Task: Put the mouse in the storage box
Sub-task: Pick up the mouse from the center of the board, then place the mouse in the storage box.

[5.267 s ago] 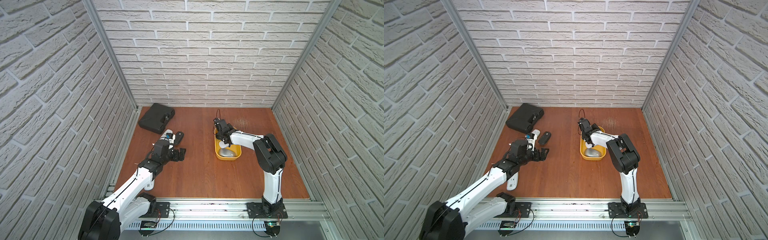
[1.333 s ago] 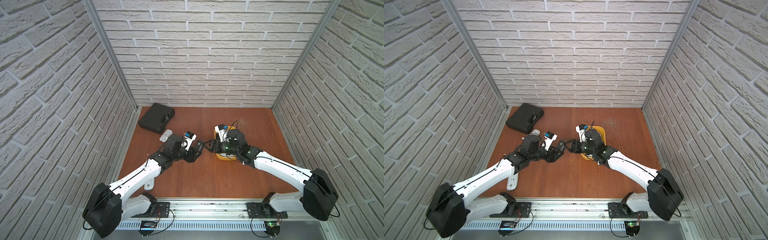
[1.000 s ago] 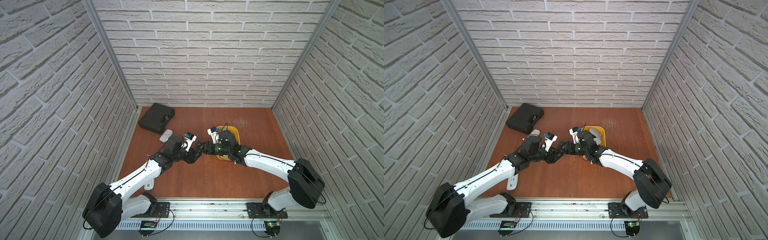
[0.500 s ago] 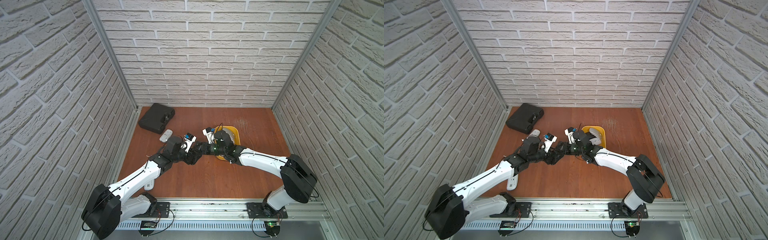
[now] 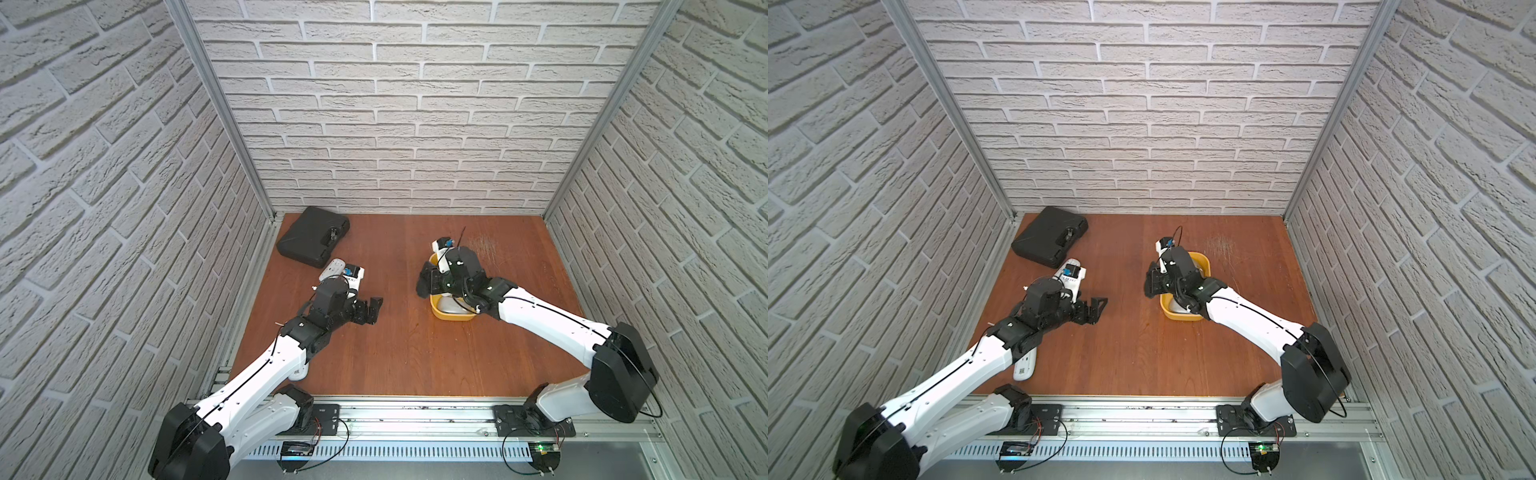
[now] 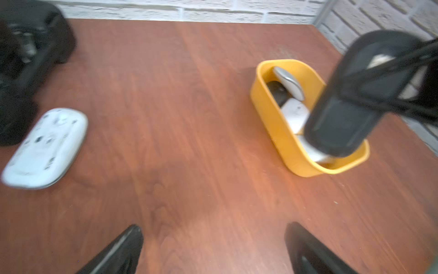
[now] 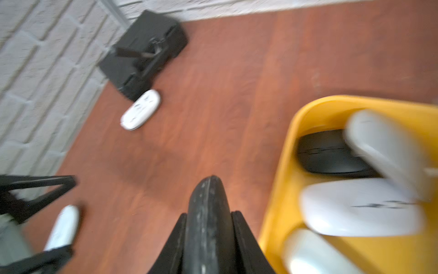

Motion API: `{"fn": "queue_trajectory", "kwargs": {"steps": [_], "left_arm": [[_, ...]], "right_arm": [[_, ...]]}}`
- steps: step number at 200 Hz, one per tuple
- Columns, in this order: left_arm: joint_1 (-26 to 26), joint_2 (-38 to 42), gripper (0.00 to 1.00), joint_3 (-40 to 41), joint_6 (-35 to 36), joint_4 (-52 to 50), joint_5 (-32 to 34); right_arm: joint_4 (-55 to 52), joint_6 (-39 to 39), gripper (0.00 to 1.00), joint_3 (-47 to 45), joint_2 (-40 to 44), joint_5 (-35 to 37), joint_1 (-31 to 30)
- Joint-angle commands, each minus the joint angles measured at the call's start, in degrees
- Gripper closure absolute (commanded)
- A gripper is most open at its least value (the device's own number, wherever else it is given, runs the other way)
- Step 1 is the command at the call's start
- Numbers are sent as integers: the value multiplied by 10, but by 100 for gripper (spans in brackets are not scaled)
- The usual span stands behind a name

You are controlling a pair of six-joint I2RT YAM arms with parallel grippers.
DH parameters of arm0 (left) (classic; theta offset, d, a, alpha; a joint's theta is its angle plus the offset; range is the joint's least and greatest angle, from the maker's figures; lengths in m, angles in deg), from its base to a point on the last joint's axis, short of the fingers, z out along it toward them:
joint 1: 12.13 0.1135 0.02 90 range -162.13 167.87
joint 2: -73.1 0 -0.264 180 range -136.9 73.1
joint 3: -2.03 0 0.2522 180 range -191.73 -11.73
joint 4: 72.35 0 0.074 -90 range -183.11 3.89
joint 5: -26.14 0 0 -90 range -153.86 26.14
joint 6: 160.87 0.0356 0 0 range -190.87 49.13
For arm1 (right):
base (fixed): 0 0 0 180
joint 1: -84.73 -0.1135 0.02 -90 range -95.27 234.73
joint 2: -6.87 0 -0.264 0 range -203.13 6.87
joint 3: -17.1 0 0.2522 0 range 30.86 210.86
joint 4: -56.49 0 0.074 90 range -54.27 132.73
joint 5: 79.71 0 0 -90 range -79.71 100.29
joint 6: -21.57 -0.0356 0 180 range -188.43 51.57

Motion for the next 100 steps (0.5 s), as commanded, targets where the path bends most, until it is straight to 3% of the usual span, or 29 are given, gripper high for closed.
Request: {"fn": "queue_trajectory", "kwargs": {"steps": [1,25,78,100], "left_arm": [[28,31,2,26,-31,-28,67],[53,57,2,40,-38,-49,101],[69,69,2,52,-24,-74,173],[73,66,2,65,-16,-66,181]], "right_arm": [[-57,117,84,8,13,188,4],[-55,163,84,-4,1,306,9],[-18,236,83,8,-79,402,18],[4,281,82,15,-117,405,18]]}}
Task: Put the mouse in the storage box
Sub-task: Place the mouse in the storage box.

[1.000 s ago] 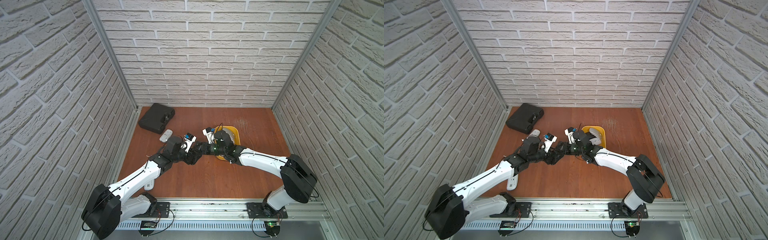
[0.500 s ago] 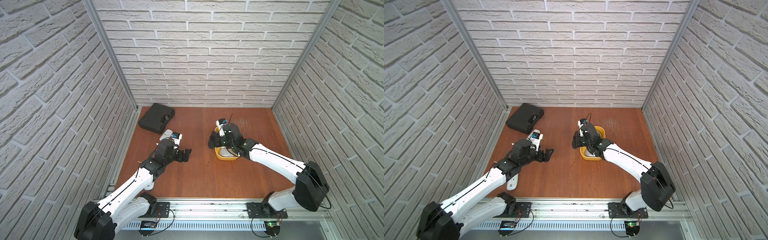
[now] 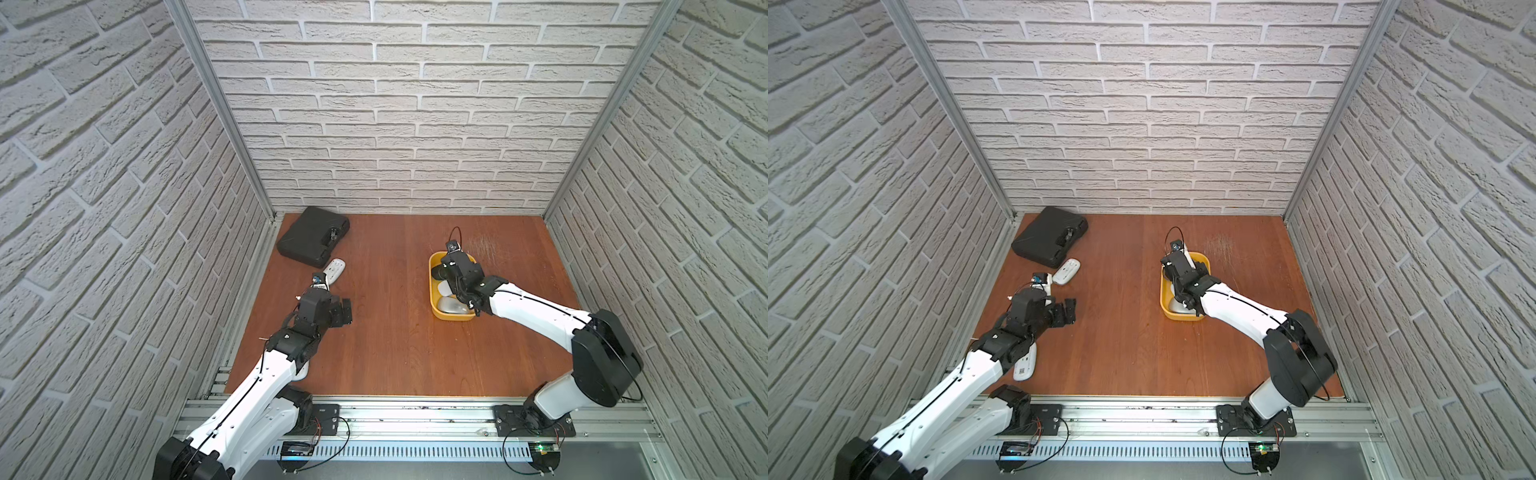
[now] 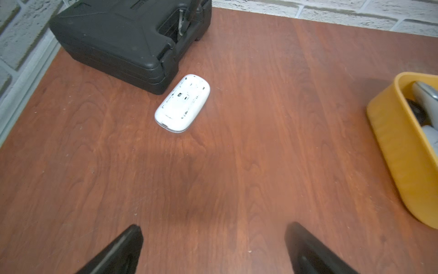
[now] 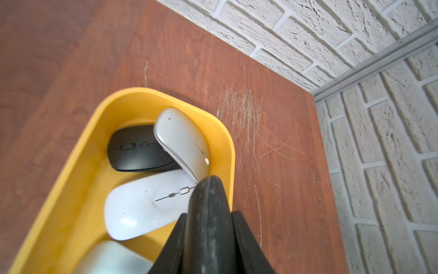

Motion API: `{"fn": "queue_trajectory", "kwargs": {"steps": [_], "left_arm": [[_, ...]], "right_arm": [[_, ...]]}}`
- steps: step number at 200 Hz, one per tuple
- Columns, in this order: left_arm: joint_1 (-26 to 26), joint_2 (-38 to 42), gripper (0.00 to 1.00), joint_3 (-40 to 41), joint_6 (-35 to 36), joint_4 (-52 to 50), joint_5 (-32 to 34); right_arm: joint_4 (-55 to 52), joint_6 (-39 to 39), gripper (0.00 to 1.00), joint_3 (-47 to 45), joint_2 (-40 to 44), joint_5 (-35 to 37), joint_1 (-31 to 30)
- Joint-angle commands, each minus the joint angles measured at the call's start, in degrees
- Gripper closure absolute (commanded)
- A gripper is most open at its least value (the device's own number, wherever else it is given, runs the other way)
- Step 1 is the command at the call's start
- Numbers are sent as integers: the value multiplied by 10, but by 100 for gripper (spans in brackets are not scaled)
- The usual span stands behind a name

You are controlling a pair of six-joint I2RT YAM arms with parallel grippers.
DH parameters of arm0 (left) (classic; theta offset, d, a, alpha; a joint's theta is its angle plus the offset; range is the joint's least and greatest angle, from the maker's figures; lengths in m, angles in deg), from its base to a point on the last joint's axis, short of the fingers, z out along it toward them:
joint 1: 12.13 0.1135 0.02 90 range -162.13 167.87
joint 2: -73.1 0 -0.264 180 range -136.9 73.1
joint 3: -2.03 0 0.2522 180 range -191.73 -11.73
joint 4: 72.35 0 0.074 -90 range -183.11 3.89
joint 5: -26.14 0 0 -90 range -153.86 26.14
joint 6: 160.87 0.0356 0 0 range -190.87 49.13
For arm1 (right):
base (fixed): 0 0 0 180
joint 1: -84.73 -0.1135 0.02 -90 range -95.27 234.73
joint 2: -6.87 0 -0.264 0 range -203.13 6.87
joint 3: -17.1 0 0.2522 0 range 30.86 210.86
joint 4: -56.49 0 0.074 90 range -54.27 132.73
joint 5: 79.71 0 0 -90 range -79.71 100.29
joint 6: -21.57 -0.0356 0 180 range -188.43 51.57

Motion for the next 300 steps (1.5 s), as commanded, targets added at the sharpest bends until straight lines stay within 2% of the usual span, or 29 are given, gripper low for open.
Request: {"fn": "queue_trajectory", "kwargs": {"steps": [1,82,143,179,208,239,268,300], "left_arm": [[8,1,2,20,13,4,31],[16,-13,2,28,19,27,14],[17,-17,2,29,20,29,11],[17,-17,2,30,20,31,9],[18,-22,2,30,20,31,8],[19,-19,2,30,20,32,8],[20,-18,2,30,20,31,7],[22,-21,2,27,20,32,5]], "right_arm": [[41,65,82,19,-30,55,2],[137,200,82,12,-122,58,2],[141,225,78,16,-159,42,2],[115,199,59,19,-158,36,2],[112,180,32,8,-133,20,-1],[109,154,27,-9,-83,-35,-2],[102,135,26,-17,-38,-62,-3],[122,92,25,-52,42,-123,-2]]}}
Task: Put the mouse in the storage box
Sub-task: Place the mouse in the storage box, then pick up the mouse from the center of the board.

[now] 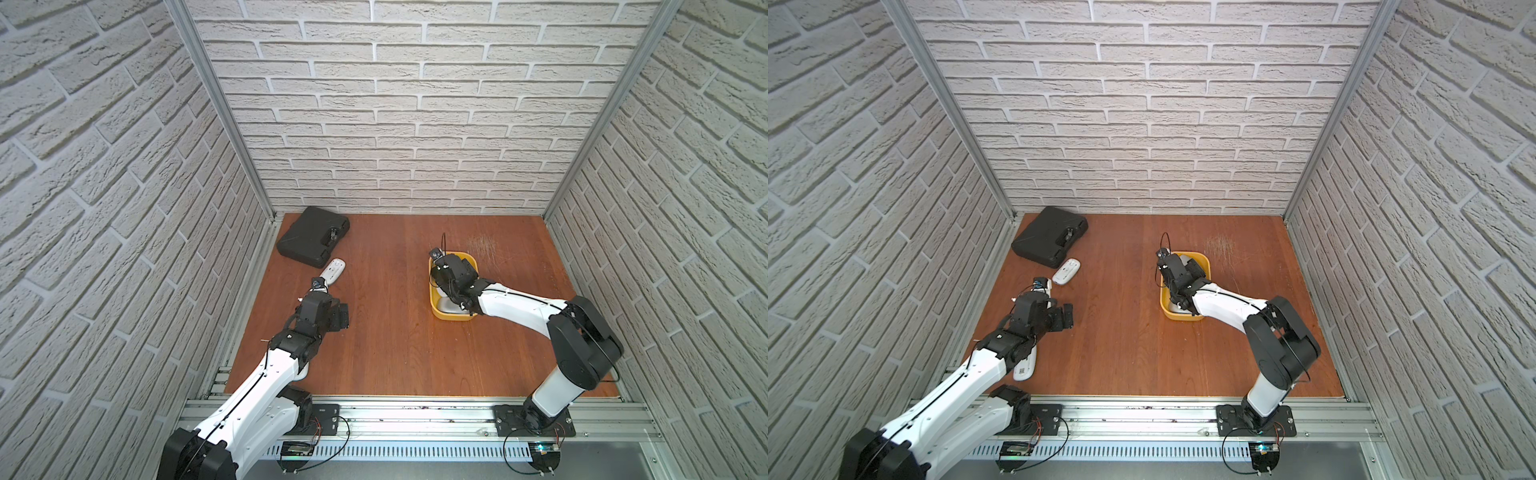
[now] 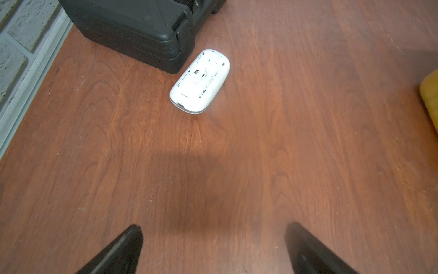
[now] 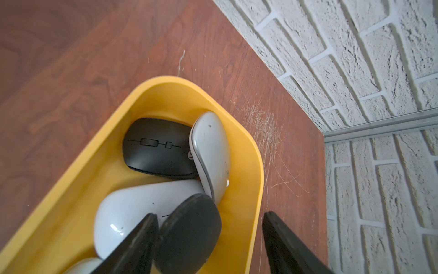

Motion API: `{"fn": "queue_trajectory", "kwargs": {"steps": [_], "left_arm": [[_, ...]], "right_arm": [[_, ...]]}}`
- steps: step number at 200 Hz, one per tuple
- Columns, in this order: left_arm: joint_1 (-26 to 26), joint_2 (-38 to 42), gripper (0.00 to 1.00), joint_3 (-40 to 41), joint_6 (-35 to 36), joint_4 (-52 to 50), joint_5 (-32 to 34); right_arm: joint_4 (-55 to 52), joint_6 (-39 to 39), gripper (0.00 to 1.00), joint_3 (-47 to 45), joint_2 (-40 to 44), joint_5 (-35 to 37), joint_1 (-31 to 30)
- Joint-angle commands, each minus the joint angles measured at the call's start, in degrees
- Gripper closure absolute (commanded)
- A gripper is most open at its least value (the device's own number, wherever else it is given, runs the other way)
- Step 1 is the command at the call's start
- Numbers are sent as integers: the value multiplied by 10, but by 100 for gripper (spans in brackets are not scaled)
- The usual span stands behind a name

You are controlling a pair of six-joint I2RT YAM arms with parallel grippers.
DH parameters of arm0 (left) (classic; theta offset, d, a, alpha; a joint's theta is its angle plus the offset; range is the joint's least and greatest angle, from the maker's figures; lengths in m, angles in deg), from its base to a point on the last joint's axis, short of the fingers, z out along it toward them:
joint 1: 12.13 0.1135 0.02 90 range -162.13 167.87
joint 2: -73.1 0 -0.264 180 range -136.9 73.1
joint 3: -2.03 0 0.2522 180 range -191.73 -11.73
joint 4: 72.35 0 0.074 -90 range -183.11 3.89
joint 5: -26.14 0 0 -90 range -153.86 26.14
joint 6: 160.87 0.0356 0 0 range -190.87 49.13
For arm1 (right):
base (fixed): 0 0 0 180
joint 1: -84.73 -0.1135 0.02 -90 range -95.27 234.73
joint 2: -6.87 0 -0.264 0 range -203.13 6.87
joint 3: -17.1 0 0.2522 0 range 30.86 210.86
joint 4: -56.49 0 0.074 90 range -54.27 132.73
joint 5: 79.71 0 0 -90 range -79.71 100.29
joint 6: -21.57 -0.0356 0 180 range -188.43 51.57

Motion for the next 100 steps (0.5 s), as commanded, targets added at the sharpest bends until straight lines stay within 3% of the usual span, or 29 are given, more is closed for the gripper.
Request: {"fn": "queue_trajectory", "kwargs": {"steps": [1,69,100], "left_arm": [[5,-1,2,3,6,22,-4],[17,-52,2,-25,11,50,-28],[57,-115,2,-77,4,63,-51]], "right_arm": [[24,-49,25,-26,67,-55,-3],[76,-157,26,-113,208,-164,4],[101,-191,26,-156,252,-184,7]]}}
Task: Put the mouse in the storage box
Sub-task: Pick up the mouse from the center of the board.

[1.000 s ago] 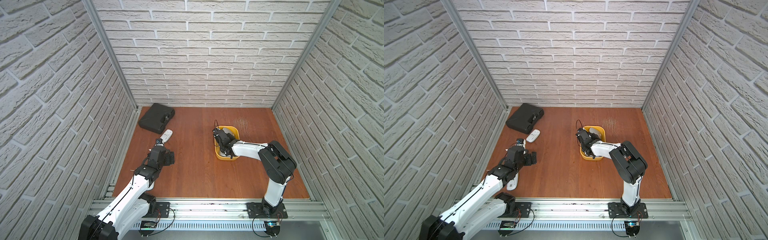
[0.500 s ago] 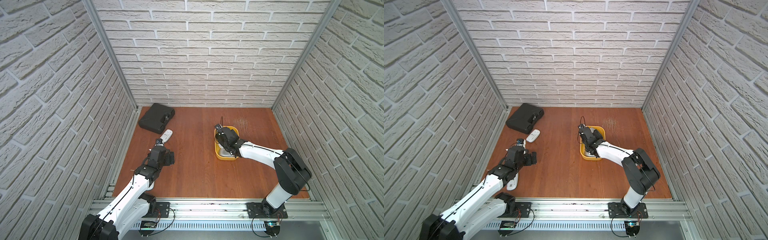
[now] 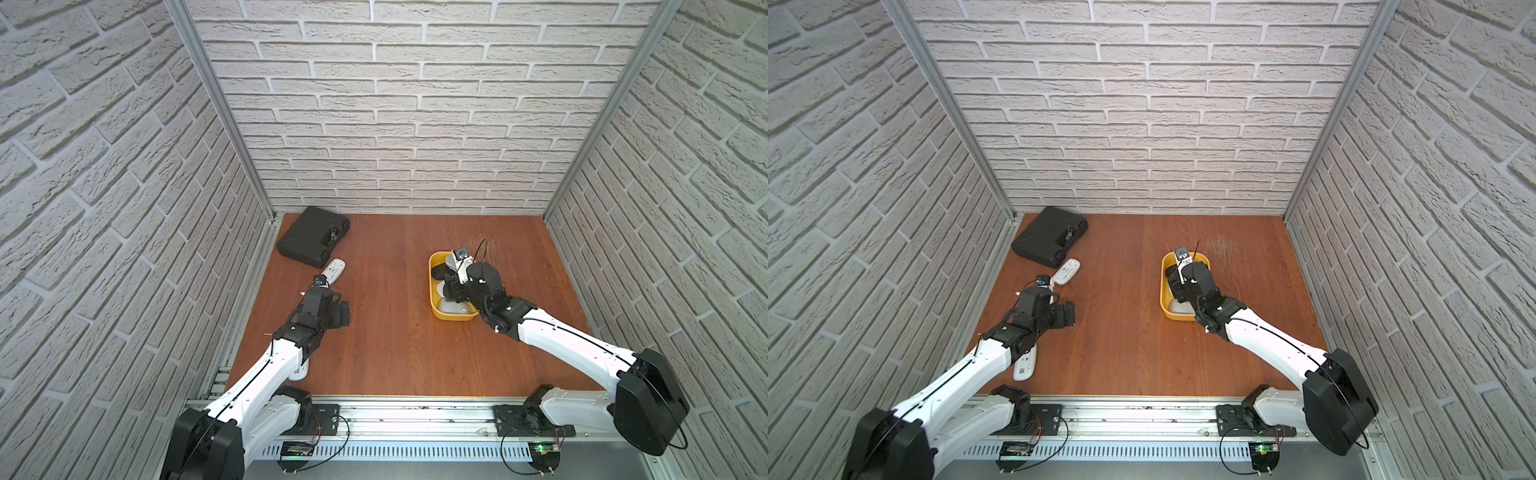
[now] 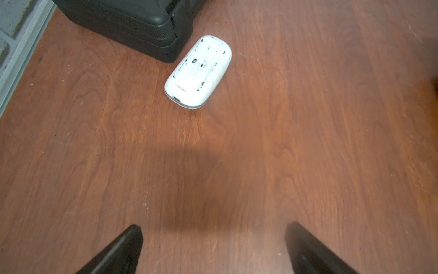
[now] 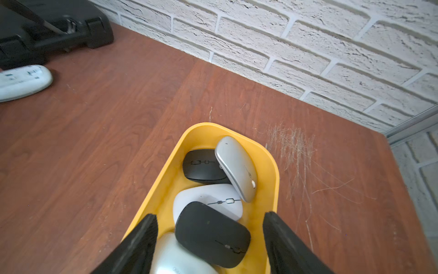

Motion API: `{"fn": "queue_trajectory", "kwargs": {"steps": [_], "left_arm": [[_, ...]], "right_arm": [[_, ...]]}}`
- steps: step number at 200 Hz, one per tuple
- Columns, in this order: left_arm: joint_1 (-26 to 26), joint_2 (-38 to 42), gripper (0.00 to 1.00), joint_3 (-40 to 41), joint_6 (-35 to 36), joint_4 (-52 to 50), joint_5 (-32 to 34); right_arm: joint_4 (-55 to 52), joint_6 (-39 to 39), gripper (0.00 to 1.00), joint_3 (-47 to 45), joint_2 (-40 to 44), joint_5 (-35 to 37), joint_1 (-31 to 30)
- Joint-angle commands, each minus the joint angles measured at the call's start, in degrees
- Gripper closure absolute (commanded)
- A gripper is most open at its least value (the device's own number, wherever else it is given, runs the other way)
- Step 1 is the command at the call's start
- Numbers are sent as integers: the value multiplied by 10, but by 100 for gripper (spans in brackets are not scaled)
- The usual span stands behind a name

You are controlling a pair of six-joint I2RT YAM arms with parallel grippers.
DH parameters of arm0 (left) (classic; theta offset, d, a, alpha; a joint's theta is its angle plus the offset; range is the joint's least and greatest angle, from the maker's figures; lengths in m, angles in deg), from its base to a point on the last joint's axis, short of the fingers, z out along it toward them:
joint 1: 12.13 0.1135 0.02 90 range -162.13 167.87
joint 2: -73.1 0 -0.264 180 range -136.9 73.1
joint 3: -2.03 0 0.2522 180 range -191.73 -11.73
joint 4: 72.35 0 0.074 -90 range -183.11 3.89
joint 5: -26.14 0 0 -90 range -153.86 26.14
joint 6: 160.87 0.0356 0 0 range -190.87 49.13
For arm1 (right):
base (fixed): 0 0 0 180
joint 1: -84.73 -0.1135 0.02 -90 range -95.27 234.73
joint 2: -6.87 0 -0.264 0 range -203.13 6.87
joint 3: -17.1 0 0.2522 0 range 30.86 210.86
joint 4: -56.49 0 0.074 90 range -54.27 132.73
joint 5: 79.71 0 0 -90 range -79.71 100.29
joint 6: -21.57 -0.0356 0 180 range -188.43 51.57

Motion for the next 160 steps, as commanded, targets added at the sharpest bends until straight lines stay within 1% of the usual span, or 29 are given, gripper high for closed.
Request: {"fn": "queue_trajectory", "kwargs": {"steps": [1,18,31,59,75,89,124,160], "left_arm": [[34,-41,2,-49,0,45,-30],[85,-107,2,-94,-15,50,-78],[115,-160,2,-128,-21,56,-106],[136,-278,2,-204,-2,50,-113],[147,-328,2,-237,4,48,-130],[159,-360,2,-255,13,51,-165],[170,-428,2,-303,34,33,-200],[173,-466,2,-332,42,24,-224]], "right_arm": [[51,-50,26,-29,33,-37,5],[65,-59,26,-49,46,-46,6],[64,-59,26,-53,48,-52,7],[55,-59,26,-52,43,-55,9],[54,-60,26,-52,43,-58,9],[52,-57,26,-51,45,-59,10],[54,-58,26,-49,42,-61,11],[48,-56,26,-44,43,-63,12]]}}
